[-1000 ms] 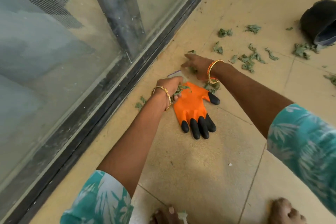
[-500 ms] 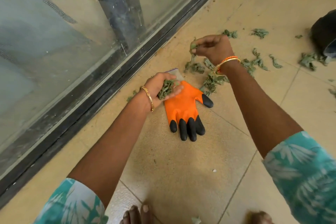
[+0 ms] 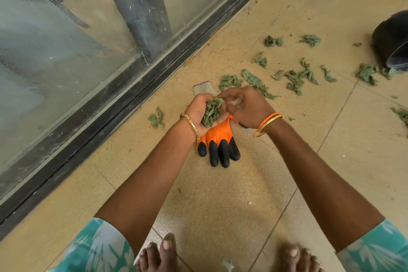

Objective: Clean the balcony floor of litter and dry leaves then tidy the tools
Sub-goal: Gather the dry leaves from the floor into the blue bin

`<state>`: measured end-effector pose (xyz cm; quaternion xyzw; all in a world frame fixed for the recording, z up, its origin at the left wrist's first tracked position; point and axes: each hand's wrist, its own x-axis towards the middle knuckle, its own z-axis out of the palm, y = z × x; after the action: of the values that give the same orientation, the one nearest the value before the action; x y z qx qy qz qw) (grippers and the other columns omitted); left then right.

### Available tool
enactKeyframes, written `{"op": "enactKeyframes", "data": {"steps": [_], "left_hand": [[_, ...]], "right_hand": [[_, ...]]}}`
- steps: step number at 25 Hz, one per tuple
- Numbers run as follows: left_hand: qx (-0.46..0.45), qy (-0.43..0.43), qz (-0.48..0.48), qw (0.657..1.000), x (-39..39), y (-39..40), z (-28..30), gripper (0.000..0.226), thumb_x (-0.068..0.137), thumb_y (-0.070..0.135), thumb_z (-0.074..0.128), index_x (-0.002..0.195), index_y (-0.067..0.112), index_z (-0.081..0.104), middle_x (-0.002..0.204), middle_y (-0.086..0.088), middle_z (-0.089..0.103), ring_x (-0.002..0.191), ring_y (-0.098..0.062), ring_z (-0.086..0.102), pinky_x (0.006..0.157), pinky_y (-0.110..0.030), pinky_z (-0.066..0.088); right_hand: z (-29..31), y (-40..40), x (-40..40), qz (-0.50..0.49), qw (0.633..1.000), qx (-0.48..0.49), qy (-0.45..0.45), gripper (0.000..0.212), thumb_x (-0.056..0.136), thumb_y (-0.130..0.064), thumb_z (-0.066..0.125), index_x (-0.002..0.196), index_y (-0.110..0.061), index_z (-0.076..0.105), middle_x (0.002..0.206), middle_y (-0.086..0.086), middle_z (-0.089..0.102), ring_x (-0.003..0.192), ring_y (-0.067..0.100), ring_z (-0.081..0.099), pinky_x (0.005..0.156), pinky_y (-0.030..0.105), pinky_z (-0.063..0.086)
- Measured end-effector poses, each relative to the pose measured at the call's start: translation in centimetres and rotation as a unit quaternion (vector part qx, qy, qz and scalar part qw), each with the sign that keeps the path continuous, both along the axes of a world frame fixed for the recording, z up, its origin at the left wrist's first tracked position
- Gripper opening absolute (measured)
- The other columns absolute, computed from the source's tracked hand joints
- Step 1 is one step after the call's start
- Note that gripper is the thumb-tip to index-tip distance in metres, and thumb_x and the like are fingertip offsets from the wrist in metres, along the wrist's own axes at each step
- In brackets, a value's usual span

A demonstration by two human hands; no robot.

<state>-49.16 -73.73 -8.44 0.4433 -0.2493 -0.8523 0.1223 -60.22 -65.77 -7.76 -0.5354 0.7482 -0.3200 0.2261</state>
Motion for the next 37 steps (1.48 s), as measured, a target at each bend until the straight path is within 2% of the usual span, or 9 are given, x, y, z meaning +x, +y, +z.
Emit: {"op": "enactKeyframes", "data": {"steps": [4, 9, 16, 20, 23, 25, 28, 32, 37], "left_hand": [[-0.028, -0.081, 0.031, 0.996, 0.7, -1.3, -0.2, 0.029, 0.092, 0.027, 0.039, 0.076, 0.007, 0.052, 0.063, -0.005, 0.054, 0.041, -0.012, 0.051, 0.037, -0.017, 0.042], [-0.059, -0.111, 0.03, 0.992, 1.3, -2.1, -0.5, 0.022, 0.088, 0.021, 0.05, 0.068, 0.011, 0.049, 0.056, -0.001, 0.051, 0.039, -0.009, 0.045, 0.034, -0.013, 0.034], [-0.056, -0.115, -0.042, 0.991, 1.8, -2.0, -0.7, 0.026, 0.094, 0.019, 0.042, 0.071, 0.01, 0.052, 0.048, 0.002, 0.053, 0.033, -0.005, 0.046, 0.031, -0.013, 0.034], [-0.033, -0.065, -0.022, 0.997, 1.4, -1.8, -0.3, 0.017, 0.095, 0.015, 0.042, 0.084, 0.009, 0.054, 0.074, -0.006, 0.06, 0.049, -0.01, 0.06, 0.037, -0.016, 0.044], [-0.002, -0.017, -0.008, 1.0, 1.3, -1.6, 0.0, 0.015, 0.096, 0.013, 0.043, 0.09, 0.007, 0.055, 0.094, -0.012, 0.062, 0.081, -0.023, 0.064, 0.057, -0.025, 0.057], [0.018, 0.018, -0.011, 1.0, 1.2, -1.4, 0.1, 0.017, 0.097, 0.015, 0.04, 0.094, 0.008, 0.056, 0.1, -0.015, 0.061, 0.092, -0.028, 0.062, 0.073, -0.033, 0.057], [0.029, 0.072, -0.042, 0.996, 0.9, -1.0, 0.0, 0.028, 0.096, 0.016, 0.031, 0.099, 0.008, 0.058, 0.09, -0.012, 0.067, 0.089, -0.026, 0.064, 0.09, -0.039, 0.049], [0.013, 0.048, -0.051, 0.997, 0.2, -0.4, 0.1, 0.031, 0.094, 0.013, 0.031, 0.087, 0.003, 0.059, 0.07, -0.005, 0.063, 0.055, -0.012, 0.059, 0.058, -0.025, 0.05], [0.009, -0.066, 0.008, 0.998, 0.9, -1.2, -0.3, 0.027, 0.097, 0.022, 0.039, 0.077, 0.008, 0.05, 0.064, -0.004, 0.052, 0.05, -0.012, 0.051, 0.045, -0.018, 0.046]], "right_hand": [[-0.1, -2.4, -4.3, -0.058, 0.998, 0.008, 0.025, 0.033, 0.086, -0.003, 0.055, 0.117, -0.012, 0.062, 0.115, 0.008, 0.061, 0.099, 0.017, 0.057, 0.087, 0.031, 0.048], [-4.3, -6.6, -4.8, 0.076, 0.974, 0.127, 0.173, 0.049, 0.088, -0.008, 0.058, 0.135, -0.011, 0.048, 0.146, 0.018, 0.035, 0.135, 0.034, 0.03, 0.111, 0.041, 0.027], [-8.3, -5.5, -3.9, 0.02, 0.973, -0.036, 0.226, 0.024, 0.073, 0.015, 0.058, 0.087, 0.001, 0.073, 0.09, 0.021, 0.069, 0.084, 0.037, 0.064, 0.075, 0.044, 0.054], [-4.1, -5.3, -4.9, -0.108, 0.993, -0.035, 0.012, 0.016, 0.078, 0.007, 0.062, 0.086, -0.001, 0.074, 0.084, 0.012, 0.071, 0.076, 0.02, 0.065, 0.073, 0.021, 0.049], [-0.5, -3.7, -4.8, -0.21, 0.913, -0.074, -0.342, 0.009, 0.079, 0.002, 0.07, 0.083, -0.006, 0.071, 0.066, 0.0, 0.07, 0.063, 0.011, 0.066, 0.066, 0.022, 0.057], [0.9, -2.4, -3.5, -0.202, 0.866, -0.065, -0.453, 0.011, 0.078, 0.005, 0.068, 0.081, -0.006, 0.068, 0.064, -0.001, 0.07, 0.062, 0.012, 0.068, 0.063, 0.024, 0.059], [0.7, -0.8, -0.5, -0.166, 0.913, -0.046, -0.37, 0.008, 0.077, 0.002, 0.071, 0.082, -0.003, 0.068, 0.074, 0.007, 0.071, 0.063, 0.016, 0.07, 0.057, 0.027, 0.058], [-1.0, -0.2, 1.1, -0.092, 0.994, -0.011, -0.063, 0.011, 0.078, -0.004, 0.067, 0.082, -0.012, 0.072, 0.086, -0.002, 0.067, 0.084, 0.017, 0.062, 0.075, 0.028, 0.05], [-0.6, -1.5, -4.4, -0.113, 0.993, 0.009, 0.025, 0.029, 0.086, -0.008, 0.056, 0.113, -0.013, 0.065, 0.118, 0.011, 0.056, 0.11, 0.021, 0.049, 0.09, 0.026, 0.038]]}}
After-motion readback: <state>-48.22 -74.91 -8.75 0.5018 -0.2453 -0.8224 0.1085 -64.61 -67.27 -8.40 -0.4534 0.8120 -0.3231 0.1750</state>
